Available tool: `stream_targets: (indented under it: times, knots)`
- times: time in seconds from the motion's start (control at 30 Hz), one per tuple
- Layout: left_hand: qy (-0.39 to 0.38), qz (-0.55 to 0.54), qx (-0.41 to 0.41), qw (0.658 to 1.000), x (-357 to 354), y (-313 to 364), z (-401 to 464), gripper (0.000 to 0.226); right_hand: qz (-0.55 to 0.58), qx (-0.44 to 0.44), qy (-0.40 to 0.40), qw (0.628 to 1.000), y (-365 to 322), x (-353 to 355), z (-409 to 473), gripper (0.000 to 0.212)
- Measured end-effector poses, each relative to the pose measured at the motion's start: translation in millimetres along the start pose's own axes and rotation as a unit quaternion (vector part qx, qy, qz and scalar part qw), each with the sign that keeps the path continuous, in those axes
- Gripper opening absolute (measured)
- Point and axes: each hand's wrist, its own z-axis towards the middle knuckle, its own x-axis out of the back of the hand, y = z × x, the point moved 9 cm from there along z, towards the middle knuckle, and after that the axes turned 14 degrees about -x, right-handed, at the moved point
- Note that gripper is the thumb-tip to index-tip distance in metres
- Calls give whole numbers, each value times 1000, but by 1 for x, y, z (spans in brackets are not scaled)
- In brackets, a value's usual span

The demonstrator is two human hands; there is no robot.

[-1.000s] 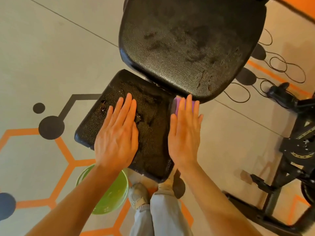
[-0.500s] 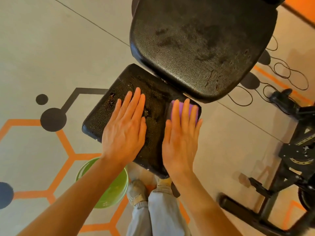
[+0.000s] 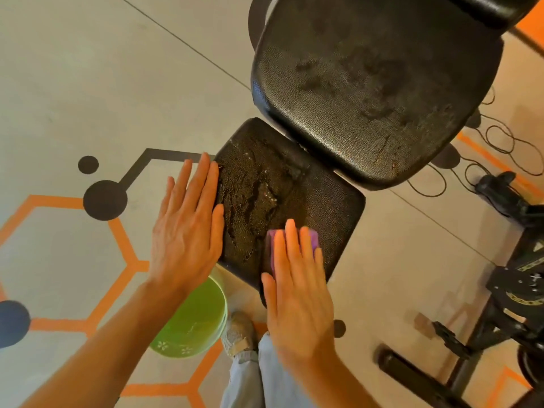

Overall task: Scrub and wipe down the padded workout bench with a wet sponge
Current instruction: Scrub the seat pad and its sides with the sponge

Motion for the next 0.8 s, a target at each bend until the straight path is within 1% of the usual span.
stream_targets:
  times: [0.03, 0.07, 0.1, 0.17, 0.2, 0.23, 0.27, 0.33, 0.37, 0.4, 0.43, 0.53, 0.6, 0.63, 0.67, 0.73, 0.77, 0.8]
  knots:
    - [6, 2, 2, 1000, 1, 0, 0, 56, 2, 18, -3, 1000, 3, -1, 12, 55]
    - [11, 3, 6, 1000, 0, 0, 0, 55, 5, 12, 5, 1000, 8, -1, 39, 55]
    - [16, 4, 12, 1000, 0, -1, -1, 55, 11, -11, 16, 1000, 11, 4, 75, 54]
    - [24, 7, 17, 1000, -1, -1, -2, 55, 35, -88, 51, 994, 19, 17, 141, 54]
    - [24, 7, 17, 1000, -2, -2, -1, 55, 45, -108, 60, 991, 19, 17, 150, 54]
    - [22, 7, 17, 1000, -3, -2, -1, 55, 52, -112, 66, 990, 17, 15, 140, 54]
    - [19, 5, 18, 1000, -3, -2, 0, 55, 47, -84, 64, 993, 9, 13, 114, 54]
    - [14, -1, 24, 1000, -4, -4, -1, 56, 12, 5, 8, 1000, -4, 6, 43, 55]
    - [13, -3, 24, 1000, -4, -4, -1, 56, -3, 39, -15, 999, -4, 3, 26, 56]
    - [13, -6, 22, 1000, -5, -4, -1, 56, 3, 62, -25, 998, -2, 0, 31, 56]
    - [13, -8, 20, 1000, -6, -4, -1, 56, 20, 63, -22, 998, -3, 1, 53, 55]
    - [19, -12, 16, 1000, -7, -5, -1, 55, 18, 2, 26, 999, -16, 10, 145, 53]
    - [31, -17, 11, 999, -4, -4, -1, 55, 15, -13, 36, 999, -17, 8, 150, 52]
    - [44, -26, 21, 998, -1, -6, -3, 54, 16, 4, 27, 1000, -16, 6, 129, 52]
    - [64, -44, 48, 996, 2, -11, -6, 54, 10, 36, 4, 999, -15, 4, 99, 53]
    - [119, -112, 145, 976, 3, -27, -18, 55, 0, 86, -34, 996, -2, 3, 44, 55]
    - [141, -151, 189, 960, 0, -33, -24, 55, -8, 98, -38, 994, 3, 3, 40, 55]
    - [154, -180, 216, 947, -5, -36, -28, 54, -3, 100, -37, 994, 3, 1, 53, 56]
